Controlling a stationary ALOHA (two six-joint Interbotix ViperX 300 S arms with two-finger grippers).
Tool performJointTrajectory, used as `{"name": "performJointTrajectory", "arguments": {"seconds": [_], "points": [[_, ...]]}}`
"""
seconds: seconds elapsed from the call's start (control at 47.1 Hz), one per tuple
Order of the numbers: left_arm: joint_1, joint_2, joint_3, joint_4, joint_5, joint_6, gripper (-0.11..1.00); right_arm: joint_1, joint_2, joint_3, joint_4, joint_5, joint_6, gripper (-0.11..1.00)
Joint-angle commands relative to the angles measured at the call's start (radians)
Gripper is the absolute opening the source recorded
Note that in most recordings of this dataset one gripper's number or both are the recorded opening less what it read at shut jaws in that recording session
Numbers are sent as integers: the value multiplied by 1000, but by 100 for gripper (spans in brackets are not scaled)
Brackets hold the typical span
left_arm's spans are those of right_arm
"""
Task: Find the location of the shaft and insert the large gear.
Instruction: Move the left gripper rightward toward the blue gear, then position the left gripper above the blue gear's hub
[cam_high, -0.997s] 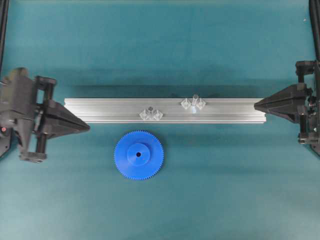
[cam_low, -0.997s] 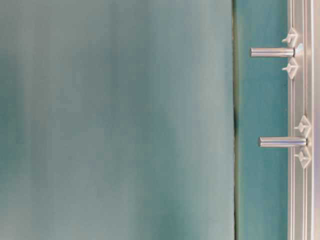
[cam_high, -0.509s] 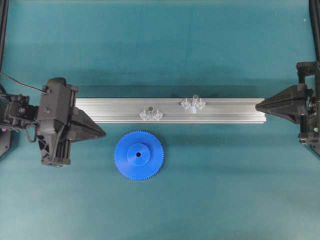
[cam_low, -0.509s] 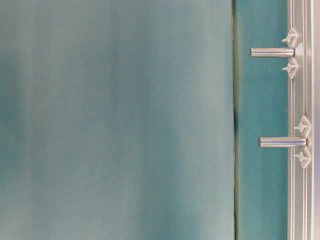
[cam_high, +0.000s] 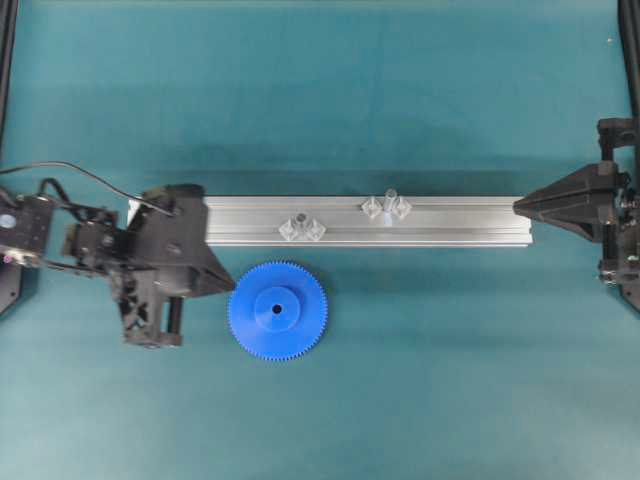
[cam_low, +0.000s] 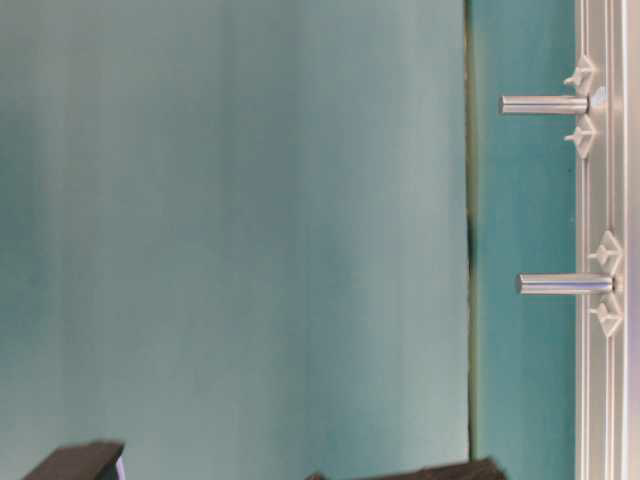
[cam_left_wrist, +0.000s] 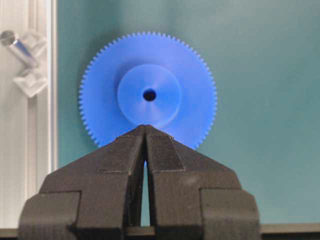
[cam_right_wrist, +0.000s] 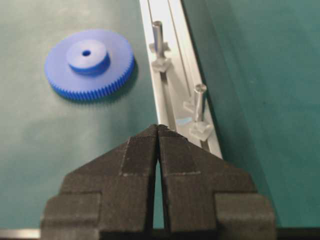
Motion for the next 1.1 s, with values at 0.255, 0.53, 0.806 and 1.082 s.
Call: {"name": "performJointTrajectory", "arguments": {"seconds": [0.255,0.53,0.806,1.082], "points": [[-6,112,-117,3,31,-3,1,-3,3,-9,2,25,9,1],[-6,190,-178,3,66,-14,1,-3,3,2,2,26,23,1],[-8,268,-244,3,127,-14,1,-3,-8,15,2,26,35,1],[-8,342,-307,3,209,-3,1,-5,-28,23,2,26,37,1]]}}
